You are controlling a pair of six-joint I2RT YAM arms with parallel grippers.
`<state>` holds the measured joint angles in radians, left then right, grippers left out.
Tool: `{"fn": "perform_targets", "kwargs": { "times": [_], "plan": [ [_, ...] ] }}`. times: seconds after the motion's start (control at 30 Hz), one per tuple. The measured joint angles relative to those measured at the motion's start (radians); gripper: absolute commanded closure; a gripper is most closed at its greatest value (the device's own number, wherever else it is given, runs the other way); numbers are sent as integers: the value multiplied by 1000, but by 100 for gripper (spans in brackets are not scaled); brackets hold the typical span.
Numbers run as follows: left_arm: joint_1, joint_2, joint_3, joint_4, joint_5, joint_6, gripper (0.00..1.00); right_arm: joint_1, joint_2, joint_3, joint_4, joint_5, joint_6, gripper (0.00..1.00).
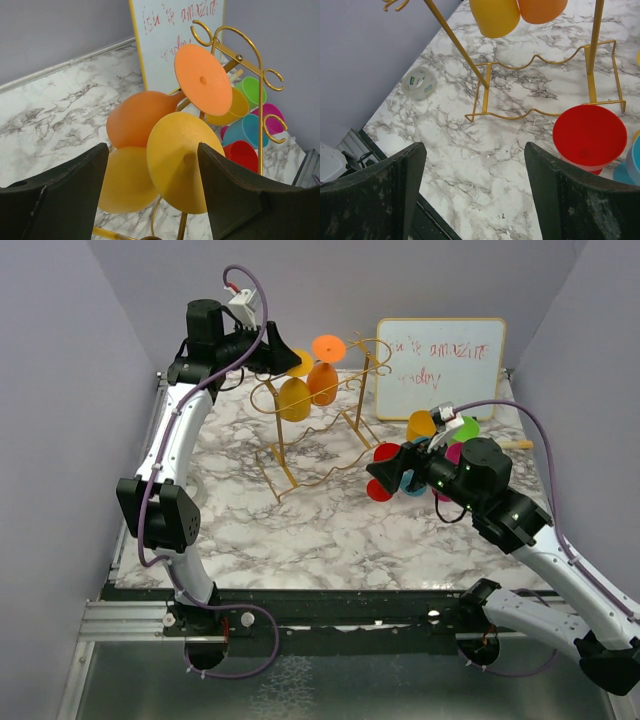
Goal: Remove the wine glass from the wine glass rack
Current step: Pick up the wine glass from the wine rack.
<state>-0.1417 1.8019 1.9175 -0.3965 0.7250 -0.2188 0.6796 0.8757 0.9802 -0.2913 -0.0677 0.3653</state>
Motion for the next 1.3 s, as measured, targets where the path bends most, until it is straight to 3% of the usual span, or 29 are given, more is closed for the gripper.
{"fn": "perform_targets", "kwargs": {
  "times": [0.33, 0.67, 0.8, 1.03, 1.13, 1.2, 1.3],
  "plan": [
    [0, 0, 0, -6, -33, 31, 37, 0, 28, 0, -3, 0, -1, 15],
    [0, -10, 0, -6, -38, 56, 61, 0, 34, 0, -3, 0, -1, 15],
    [0, -10, 10, -10, -38, 60, 63, 0, 37, 0, -3, 0, 0, 15],
    [0, -10, 34, -13, -42, 62, 76, 0, 50, 0, -6, 0, 0, 15],
    [0, -10, 37, -13, -46, 63, 74, 0, 52, 0, -11, 0, 0, 15],
    [0, -10, 37, -13, -47, 63, 54, 0, 53, 0, -15, 0, 0, 15],
    [0, -10, 37, -16, -48, 67, 49, 0, 53, 0, -19, 0, 0, 15]
  ]
}}
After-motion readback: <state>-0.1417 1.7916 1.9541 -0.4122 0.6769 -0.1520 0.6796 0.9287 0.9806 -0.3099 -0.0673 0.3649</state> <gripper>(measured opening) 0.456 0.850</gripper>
